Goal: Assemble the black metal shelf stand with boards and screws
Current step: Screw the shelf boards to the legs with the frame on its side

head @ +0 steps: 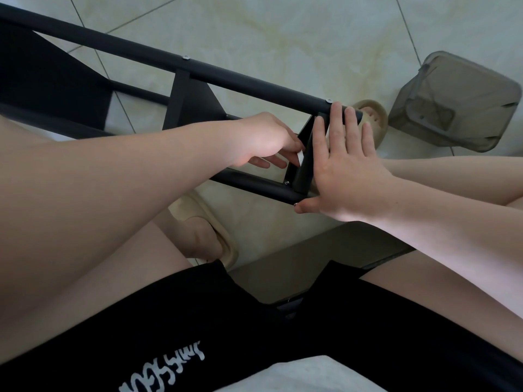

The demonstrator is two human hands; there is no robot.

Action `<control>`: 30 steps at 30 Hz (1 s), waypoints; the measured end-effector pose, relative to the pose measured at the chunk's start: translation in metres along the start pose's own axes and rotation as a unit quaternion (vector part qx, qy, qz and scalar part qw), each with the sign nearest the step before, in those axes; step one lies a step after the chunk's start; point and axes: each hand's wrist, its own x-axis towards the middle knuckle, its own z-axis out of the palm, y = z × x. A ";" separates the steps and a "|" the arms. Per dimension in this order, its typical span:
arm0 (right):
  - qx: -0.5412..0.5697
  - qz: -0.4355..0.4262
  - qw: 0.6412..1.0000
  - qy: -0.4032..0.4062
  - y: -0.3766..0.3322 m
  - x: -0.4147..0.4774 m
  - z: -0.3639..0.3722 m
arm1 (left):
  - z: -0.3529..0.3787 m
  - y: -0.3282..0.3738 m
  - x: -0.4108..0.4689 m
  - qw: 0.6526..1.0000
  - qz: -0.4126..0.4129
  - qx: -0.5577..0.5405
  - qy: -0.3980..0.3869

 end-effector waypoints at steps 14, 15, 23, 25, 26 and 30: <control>-0.002 -0.002 1.000 0.010 0.000 0.001 0.003 | 0.002 0.001 -0.001 1.000 -0.010 0.021 -0.004; -0.002 -0.001 1.000 0.008 -0.001 0.001 0.002 | 0.002 0.001 -0.001 1.000 -0.010 0.020 -0.004; 0.001 -0.001 1.000 0.005 0.000 0.000 0.001 | 0.004 0.004 -0.003 0.998 -0.004 0.052 0.018; 0.000 -0.001 1.000 0.006 -0.001 0.000 0.001 | 0.004 0.004 -0.004 0.999 0.001 0.051 0.019; 0.000 -0.001 1.000 0.006 -0.001 0.000 0.001 | 0.005 0.004 -0.004 0.998 0.003 0.052 0.016; 0.003 0.000 1.000 0.004 -0.001 0.000 0.001 | 0.005 0.002 -0.004 1.000 -0.006 0.026 -0.002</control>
